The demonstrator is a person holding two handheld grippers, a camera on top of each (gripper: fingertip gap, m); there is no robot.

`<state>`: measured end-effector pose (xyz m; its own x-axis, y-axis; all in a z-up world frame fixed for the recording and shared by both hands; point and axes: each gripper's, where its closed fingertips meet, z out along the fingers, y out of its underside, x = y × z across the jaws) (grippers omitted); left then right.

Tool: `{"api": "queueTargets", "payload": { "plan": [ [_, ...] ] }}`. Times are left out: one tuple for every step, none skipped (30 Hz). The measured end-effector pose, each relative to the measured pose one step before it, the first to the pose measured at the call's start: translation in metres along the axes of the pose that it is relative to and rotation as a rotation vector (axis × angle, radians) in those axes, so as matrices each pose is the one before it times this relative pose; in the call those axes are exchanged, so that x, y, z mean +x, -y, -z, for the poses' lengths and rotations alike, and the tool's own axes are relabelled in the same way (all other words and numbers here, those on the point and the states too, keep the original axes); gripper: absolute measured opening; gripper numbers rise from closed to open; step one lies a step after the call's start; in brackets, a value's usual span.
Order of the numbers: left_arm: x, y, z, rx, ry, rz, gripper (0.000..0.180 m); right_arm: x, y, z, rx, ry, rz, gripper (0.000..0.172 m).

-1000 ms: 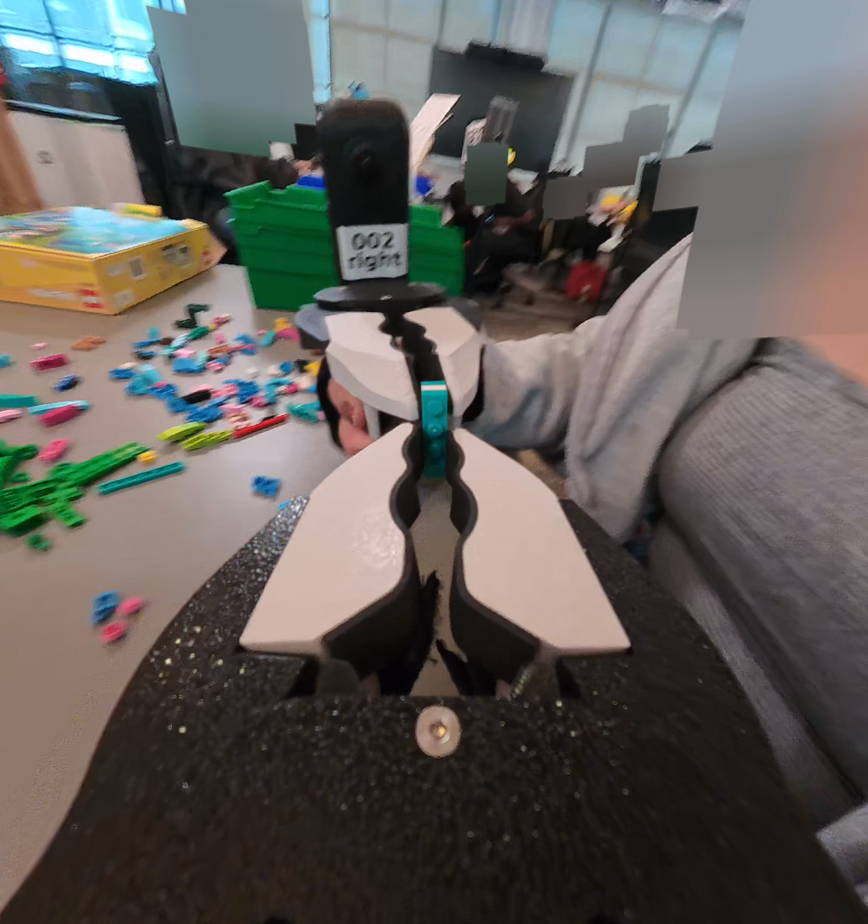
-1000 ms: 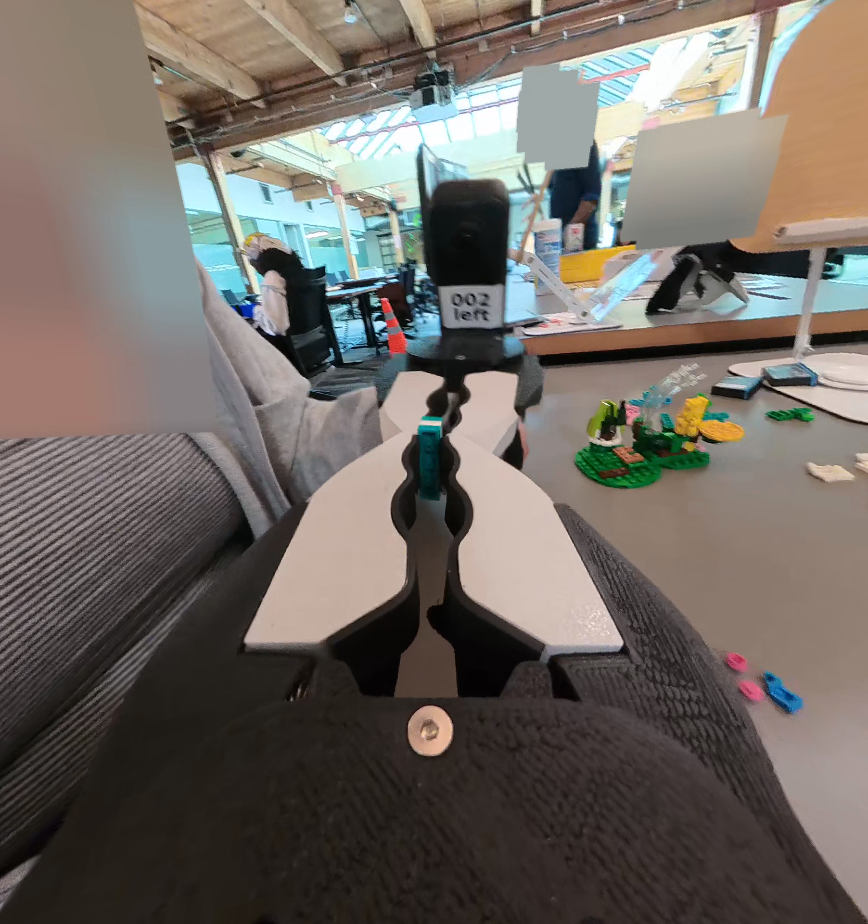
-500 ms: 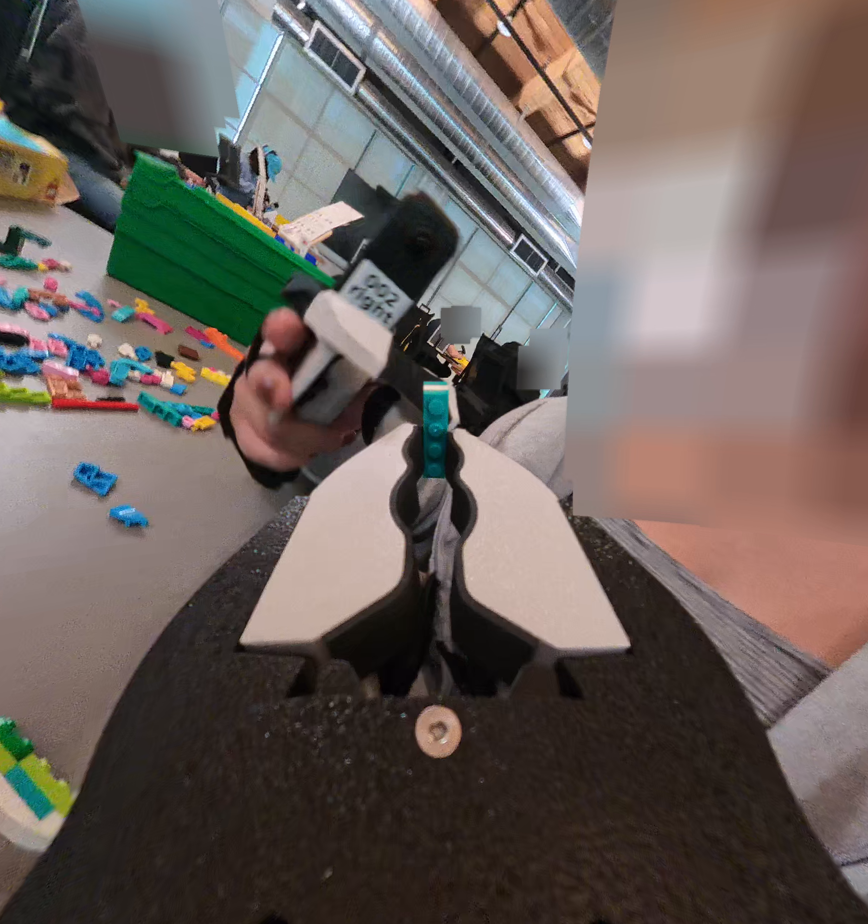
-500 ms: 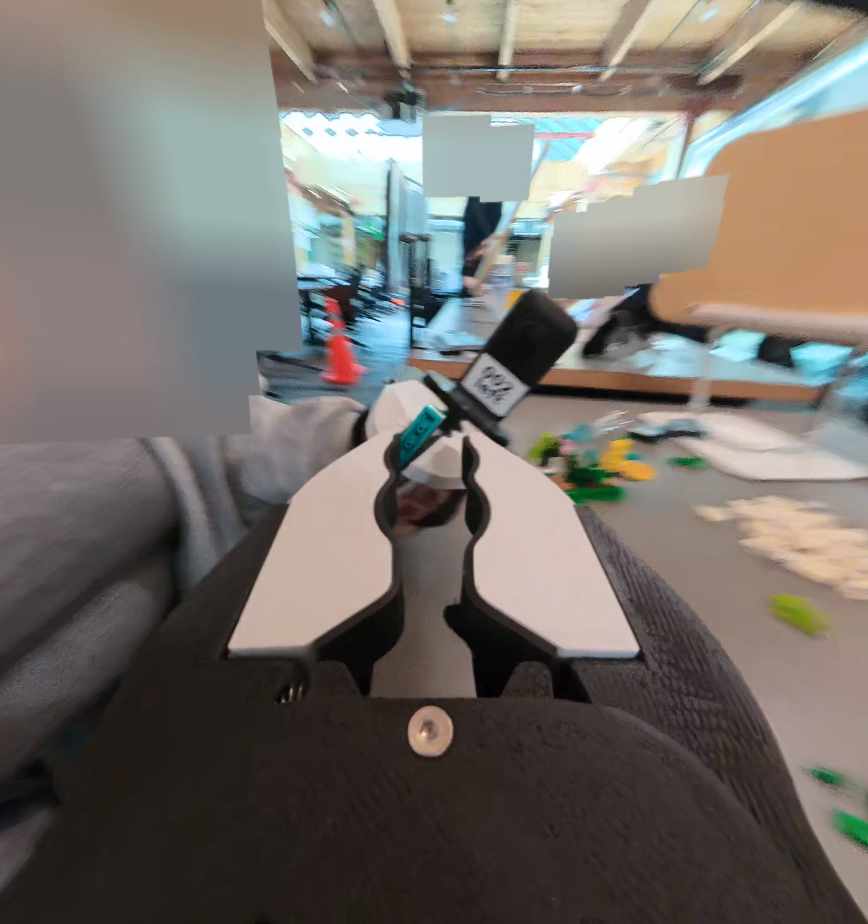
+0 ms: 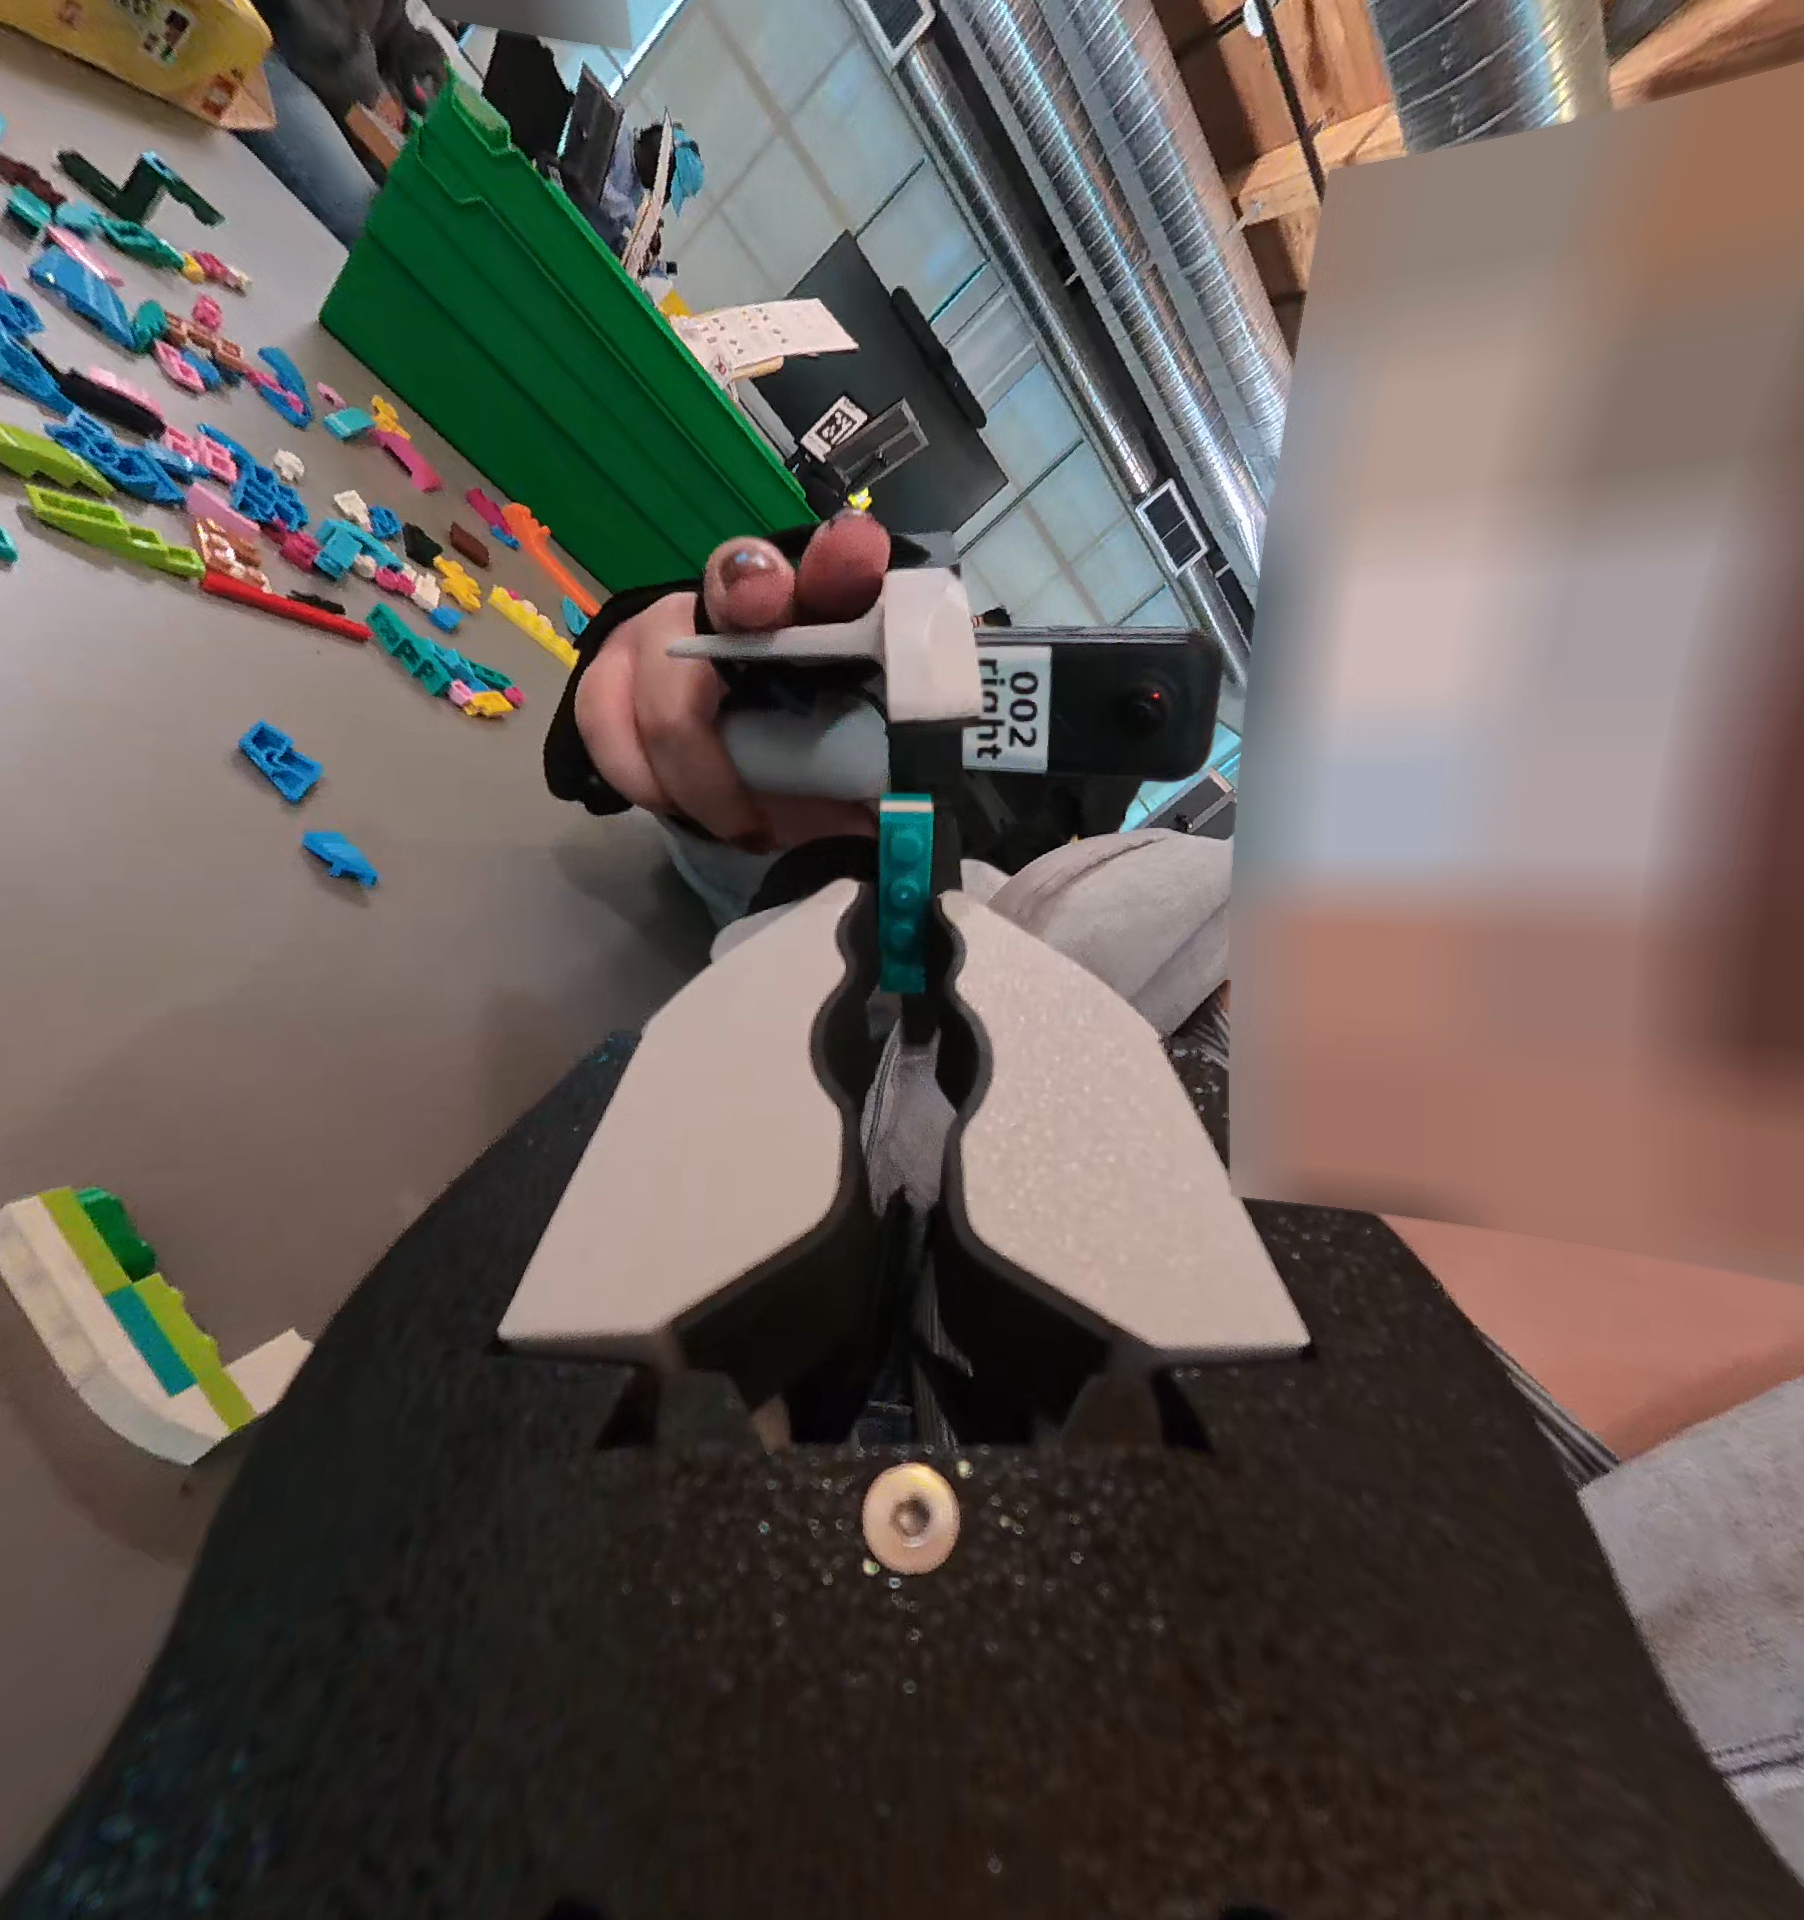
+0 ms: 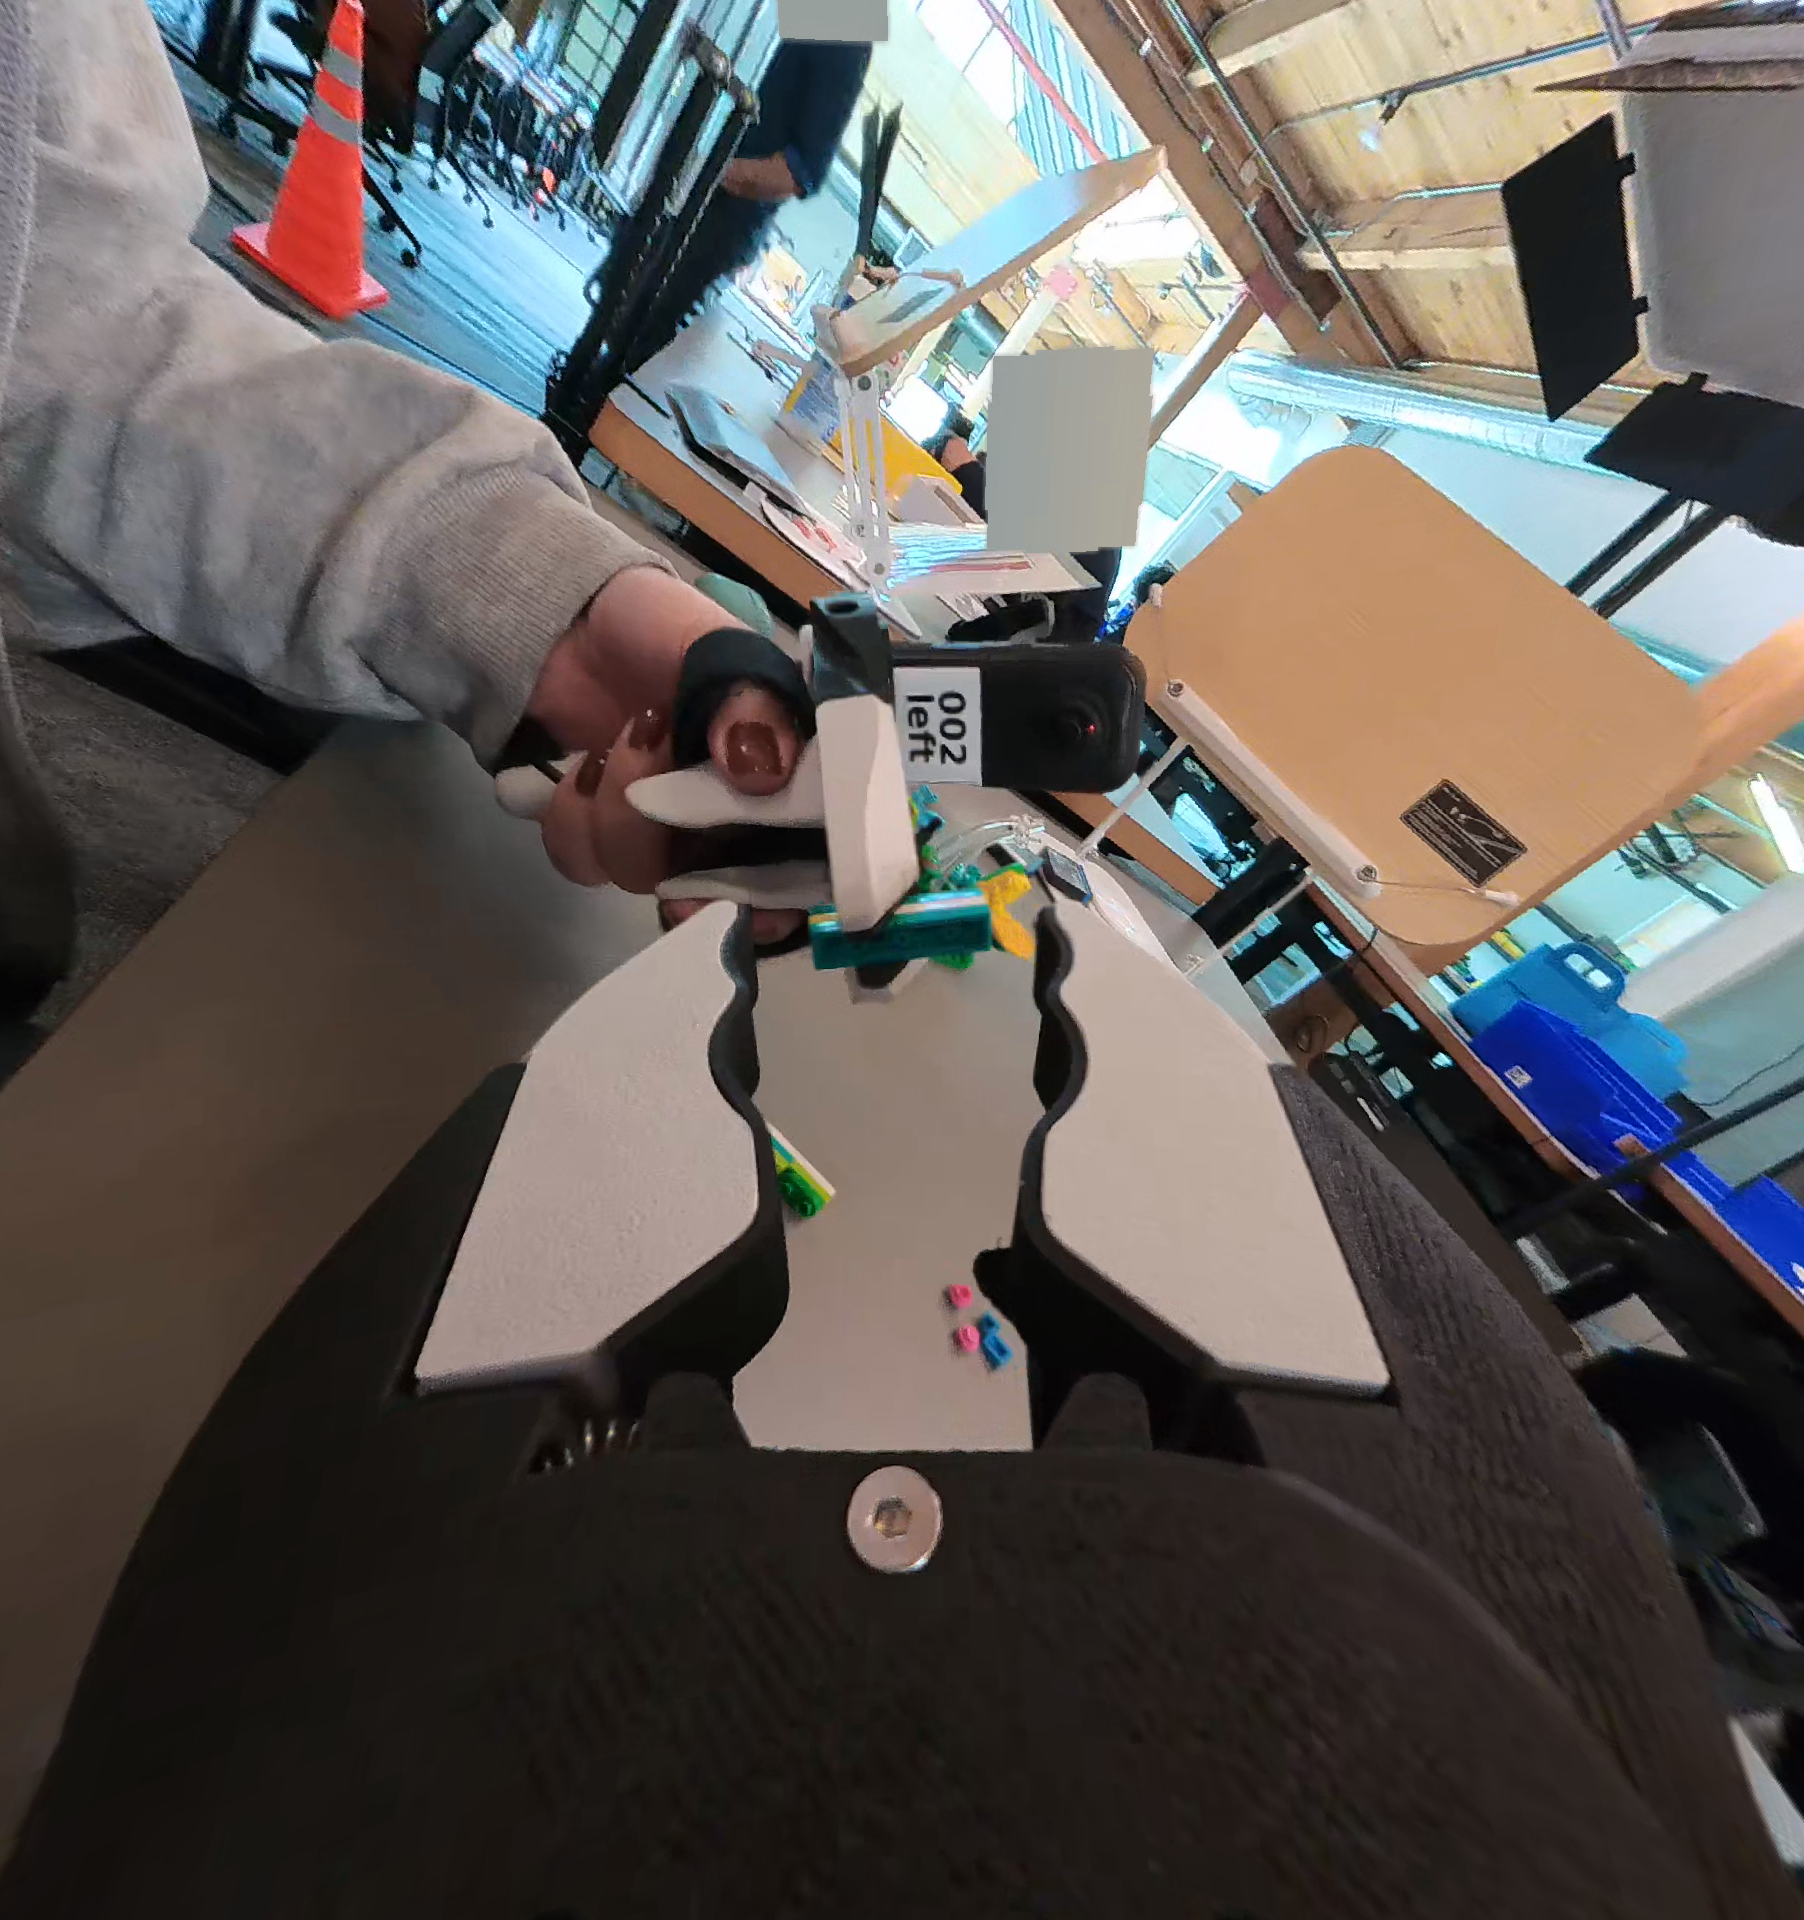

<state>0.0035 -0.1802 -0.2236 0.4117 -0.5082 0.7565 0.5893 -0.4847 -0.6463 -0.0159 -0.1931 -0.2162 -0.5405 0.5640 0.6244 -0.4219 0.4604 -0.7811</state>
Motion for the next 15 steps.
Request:
{"api": "queueTargets", "payload": {
  "plan": [
    [0.00010,-0.00166,-0.00155,-0.0060,-0.0067,0.0062,0.008,-0.00143,-0.00153,-0.00046,-0.0090,0.0043,0.0126,0.047],
    [0.00042,-0.00178,-0.00157,-0.0087,-0.0095,0.0070,0.008,-0.00175,-0.00059,-0.00017,-0.0033,0.0051,0.0150,0.048],
    [0.00062,-0.00120,-0.00069,-0.0048,-0.0086,0.0030,0.008,-0.00079,0.00058,0.00048,0.0016,-0.0012,0.0213,0.033],
    [-0.00037,-0.00094,-0.00024,-0.0066,0.0026,-0.0019,0.008,-0.00107,0.00038,0.00052,-0.0019,0.0092,0.0162,0.033],
    [-0.00055,-0.00153,-0.00027,-0.0120,0.0066,-0.0063,0.008,-0.00136,-0.00092,0.00035,-0.0099,0.0220,-0.0050,0.032],
    [0.00093,-0.00255,-0.00083,-0.0197,-0.0039,-0.0034,0.008,-0.00187,-0.00012,0.00059,-0.0026,0.0260,-0.0133,0.032],
    [0.00225,-0.00250,-0.00120,-0.0173,-0.0142,-0.0028,0.008,-0.00260,0.00148,0.00091,0.0093,0.0257,-0.0110,0.033],
    [0.00233,-0.00241,-0.00164,-0.0143,-0.0173,0.0020,0.008,-0.00257,0.00229,0.00116,0.0113,0.0266,-0.0170,0.032],
    [0.00243,-0.00205,-0.00201,-0.0109,-0.0227,0.0042,0.008,-0.00247,0.00209,0.00147,0.0102,0.0281,-0.0180,0.032],
    [0.00188,-0.00145,-0.00191,-0.0061,-0.0226,0.0054,0.008,-0.00210,0.00202,0.00140,0.0149,0.0257,-0.0251,0.032],
    [0.00155,-0.00150,-0.00151,-0.0051,-0.0212,0.0064,0.008,-0.00195,0.00152,0.00120,0.0143,0.0244,-0.0283,0.032],
    [0.00217,-0.00094,-0.00120,-0.0012,-0.0243,0.0074,0.009,-0.00177,0.00171,0.00079,0.0146,0.0205,-0.0252,0.032],
    [0.00167,-0.00121,-0.00115,-0.0034,-0.0212,0.0070,0.009,-0.00149,0.00188,0.00056,0.0143,0.0157,-0.0196,0.032],
    [0.00120,-0.00148,-0.00105,-0.0064,-0.0148,0.0047,0.009,-0.00172,0.00116,0.00048,0.0080,0.0162,-0.0138,0.031],
    [0.00081,-0.00075,-0.00115,-0.0026,-0.0113,0.0027,0.009,-0.00163,0.00094,0.00063,0.0077,0.0156,-0.0150,0.031]
  ]
}}
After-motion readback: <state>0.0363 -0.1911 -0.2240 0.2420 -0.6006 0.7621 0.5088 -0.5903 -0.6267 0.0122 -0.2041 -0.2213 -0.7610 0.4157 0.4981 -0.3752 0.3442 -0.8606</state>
